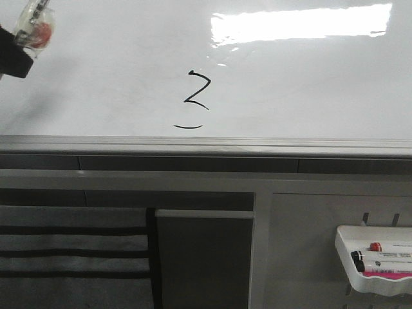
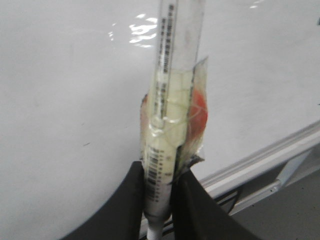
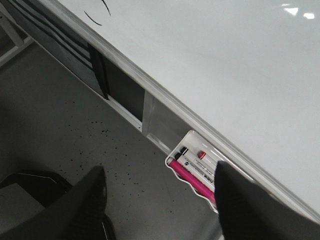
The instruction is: Write number 3 on whiteboard
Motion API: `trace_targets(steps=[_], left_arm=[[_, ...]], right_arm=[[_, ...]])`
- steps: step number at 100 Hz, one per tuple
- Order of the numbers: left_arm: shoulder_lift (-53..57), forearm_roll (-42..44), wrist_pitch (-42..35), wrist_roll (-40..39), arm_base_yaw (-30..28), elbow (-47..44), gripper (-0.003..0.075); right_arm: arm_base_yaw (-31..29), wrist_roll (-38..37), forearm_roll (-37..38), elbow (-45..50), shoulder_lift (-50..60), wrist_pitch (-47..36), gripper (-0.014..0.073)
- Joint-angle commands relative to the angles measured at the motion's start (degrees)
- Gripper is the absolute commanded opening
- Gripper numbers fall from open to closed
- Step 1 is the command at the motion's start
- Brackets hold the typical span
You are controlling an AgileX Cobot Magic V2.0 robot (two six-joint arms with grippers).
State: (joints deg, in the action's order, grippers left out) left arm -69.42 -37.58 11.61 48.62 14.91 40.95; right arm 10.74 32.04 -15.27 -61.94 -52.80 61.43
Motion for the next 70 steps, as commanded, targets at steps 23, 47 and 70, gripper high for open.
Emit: trace_targets(steps=[23,47,70], left_arm=[[-7.0,-8.2,-9.6,-0.9,-3.7,2.3,-0.0013],[-9.9,-9.0,-9.3,-1.0,-3.7,5.2,-0.0008],[-9.9,-8.5,-7.8,-1.0,-4.0,5.4,0.0066]], right_arm=[[-0.4,0.0,-1.6,0.9,0.8,-5.7,0.0407],[-0.4,0.0,-1.6,0.9,0.8,-5.8,0.0407],[-0.4,0.0,-1.6,0.9,0.8,-5.8,0.0407]])
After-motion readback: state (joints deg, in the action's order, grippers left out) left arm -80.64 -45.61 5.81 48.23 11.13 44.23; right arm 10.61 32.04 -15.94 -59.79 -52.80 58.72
